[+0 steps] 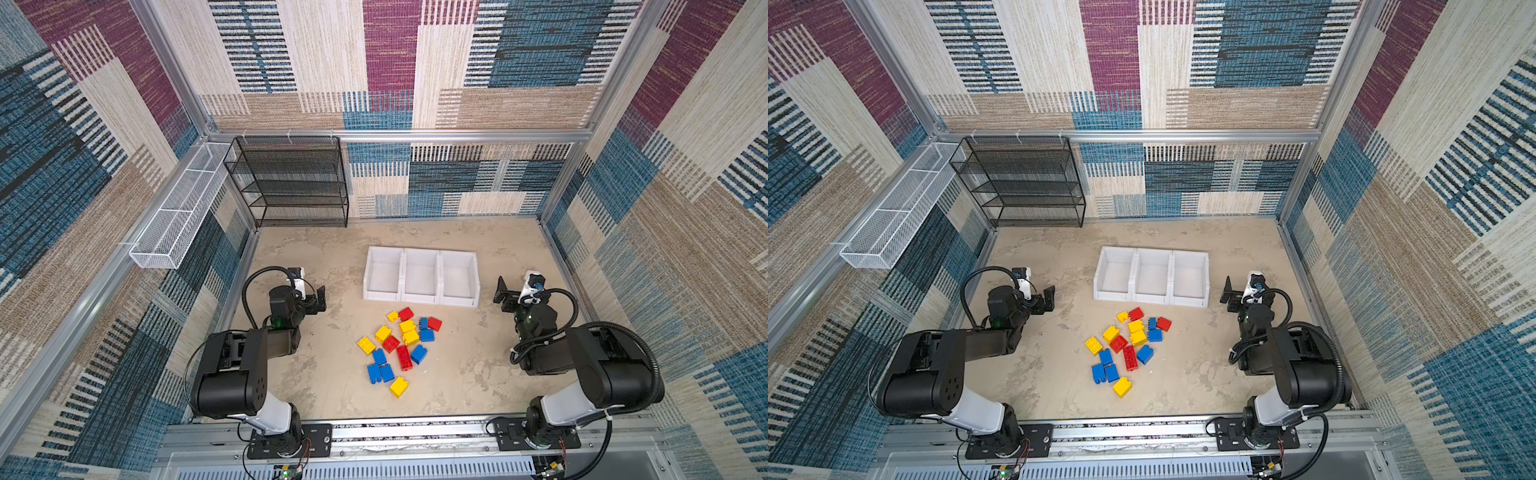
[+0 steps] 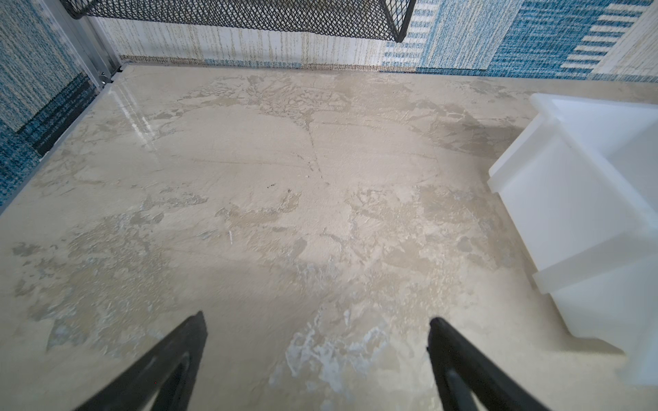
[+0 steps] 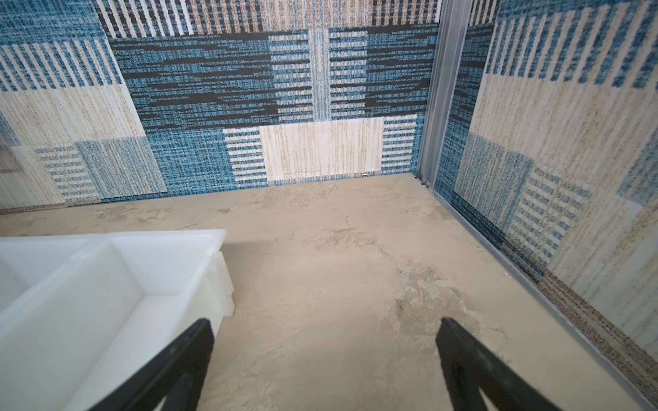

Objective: Sort the legos into containers by color
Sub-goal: 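Reach the right gripper to a yellow brick while the left arm approaches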

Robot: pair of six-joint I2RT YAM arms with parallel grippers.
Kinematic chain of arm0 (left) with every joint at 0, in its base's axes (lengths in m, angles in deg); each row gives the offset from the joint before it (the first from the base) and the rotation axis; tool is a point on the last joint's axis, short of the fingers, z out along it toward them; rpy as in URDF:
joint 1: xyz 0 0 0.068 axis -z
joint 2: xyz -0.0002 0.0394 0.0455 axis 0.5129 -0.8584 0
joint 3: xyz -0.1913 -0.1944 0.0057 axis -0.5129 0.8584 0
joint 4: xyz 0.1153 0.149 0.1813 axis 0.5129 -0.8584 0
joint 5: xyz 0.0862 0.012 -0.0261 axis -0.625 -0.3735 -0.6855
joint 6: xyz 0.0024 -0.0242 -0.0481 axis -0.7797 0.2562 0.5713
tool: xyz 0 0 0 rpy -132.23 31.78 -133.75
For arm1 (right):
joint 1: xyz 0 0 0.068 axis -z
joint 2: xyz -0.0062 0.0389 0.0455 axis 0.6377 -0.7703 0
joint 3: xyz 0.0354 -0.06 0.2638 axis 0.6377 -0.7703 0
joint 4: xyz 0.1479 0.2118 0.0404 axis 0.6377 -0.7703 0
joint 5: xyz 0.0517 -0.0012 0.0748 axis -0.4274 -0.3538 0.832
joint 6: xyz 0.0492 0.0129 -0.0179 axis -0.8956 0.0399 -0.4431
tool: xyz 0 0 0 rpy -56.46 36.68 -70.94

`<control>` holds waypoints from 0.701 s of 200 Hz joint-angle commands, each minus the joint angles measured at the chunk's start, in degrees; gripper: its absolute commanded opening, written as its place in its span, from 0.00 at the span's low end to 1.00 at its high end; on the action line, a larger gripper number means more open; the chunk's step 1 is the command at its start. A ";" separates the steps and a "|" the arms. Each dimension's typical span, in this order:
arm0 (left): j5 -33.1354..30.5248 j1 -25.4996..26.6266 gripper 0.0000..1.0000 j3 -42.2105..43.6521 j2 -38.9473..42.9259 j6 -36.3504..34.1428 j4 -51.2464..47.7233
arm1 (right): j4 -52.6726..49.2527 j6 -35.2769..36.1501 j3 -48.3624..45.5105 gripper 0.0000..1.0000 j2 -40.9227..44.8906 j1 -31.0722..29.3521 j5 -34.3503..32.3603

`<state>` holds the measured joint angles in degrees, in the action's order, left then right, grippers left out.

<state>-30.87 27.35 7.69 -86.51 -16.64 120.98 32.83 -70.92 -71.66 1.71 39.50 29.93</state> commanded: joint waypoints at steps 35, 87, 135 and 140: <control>-0.30 0.65 0.99 -17.04 18.52 8.05 -43.04 | -46.08 -1.70 17.90 0.99 21.43 -12.01 0.09; 5.78 6.63 0.99 -19.03 29.12 17.20 -56.47 | -84.36 -12.36 34.10 1.00 18.35 -32.30 -1.00; 13.71 8.07 0.99 -13.96 35.25 23.73 -59.21 | -93.62 -22.19 37.47 0.94 8.86 -47.20 -4.05; 13.66 8.23 0.99 -13.43 35.99 24.18 -59.21 | -93.59 -22.87 37.47 0.93 7.97 -48.11 -4.01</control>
<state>-22.21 35.02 -7.92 -53.20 3.19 64.33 -53.68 -87.03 -34.68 12.72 -4.89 27.77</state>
